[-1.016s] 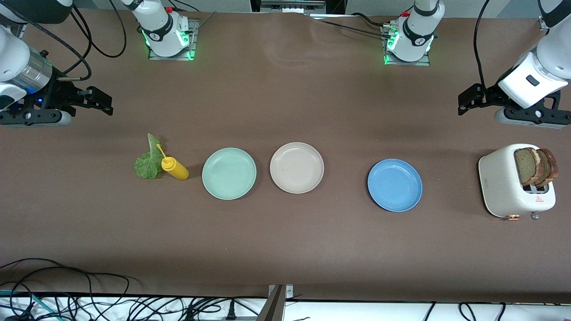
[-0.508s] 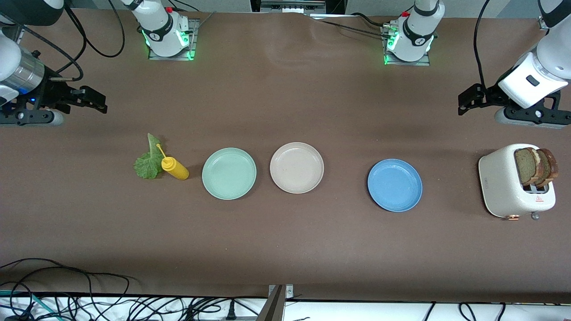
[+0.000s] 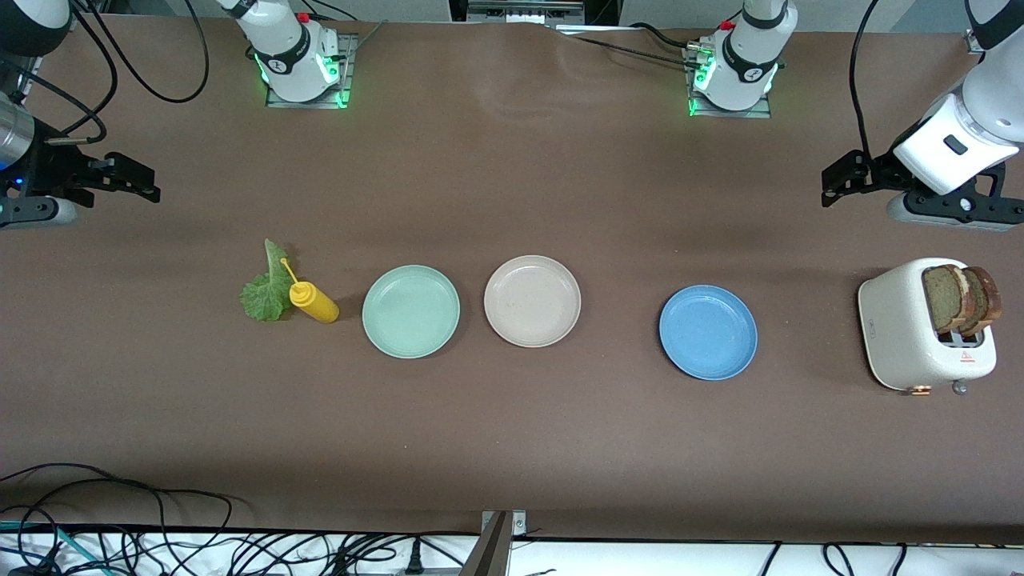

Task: Make sandwich on beige plate with both arms

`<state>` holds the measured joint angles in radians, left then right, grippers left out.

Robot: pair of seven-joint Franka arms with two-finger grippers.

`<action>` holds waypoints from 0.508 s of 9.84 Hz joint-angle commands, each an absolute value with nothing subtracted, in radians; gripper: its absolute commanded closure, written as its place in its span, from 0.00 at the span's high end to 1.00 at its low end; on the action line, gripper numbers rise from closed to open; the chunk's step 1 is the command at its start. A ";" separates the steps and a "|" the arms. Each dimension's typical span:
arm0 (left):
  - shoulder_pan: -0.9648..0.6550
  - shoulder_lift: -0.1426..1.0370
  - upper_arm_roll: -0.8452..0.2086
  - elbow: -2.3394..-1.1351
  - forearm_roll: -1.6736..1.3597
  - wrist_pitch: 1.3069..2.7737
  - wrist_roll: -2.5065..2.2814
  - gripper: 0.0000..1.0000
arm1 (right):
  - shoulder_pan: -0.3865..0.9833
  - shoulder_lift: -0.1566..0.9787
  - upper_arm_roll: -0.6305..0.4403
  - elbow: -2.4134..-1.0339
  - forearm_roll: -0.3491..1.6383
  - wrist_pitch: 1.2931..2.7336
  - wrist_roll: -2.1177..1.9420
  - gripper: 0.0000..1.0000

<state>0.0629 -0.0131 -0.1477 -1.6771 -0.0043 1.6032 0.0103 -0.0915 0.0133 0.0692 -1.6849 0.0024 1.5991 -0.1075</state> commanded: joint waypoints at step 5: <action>0.057 -0.014 -0.152 -1.675 0.012 1.565 0.009 1.00 | -0.092 0.006 0.078 -1.672 0.025 1.600 -0.040 1.00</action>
<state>0.0628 -0.0127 -0.1508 -1.6771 -0.0043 1.5765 0.0103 -0.0898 0.0122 0.0726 -1.6835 0.0065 1.6034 -0.0568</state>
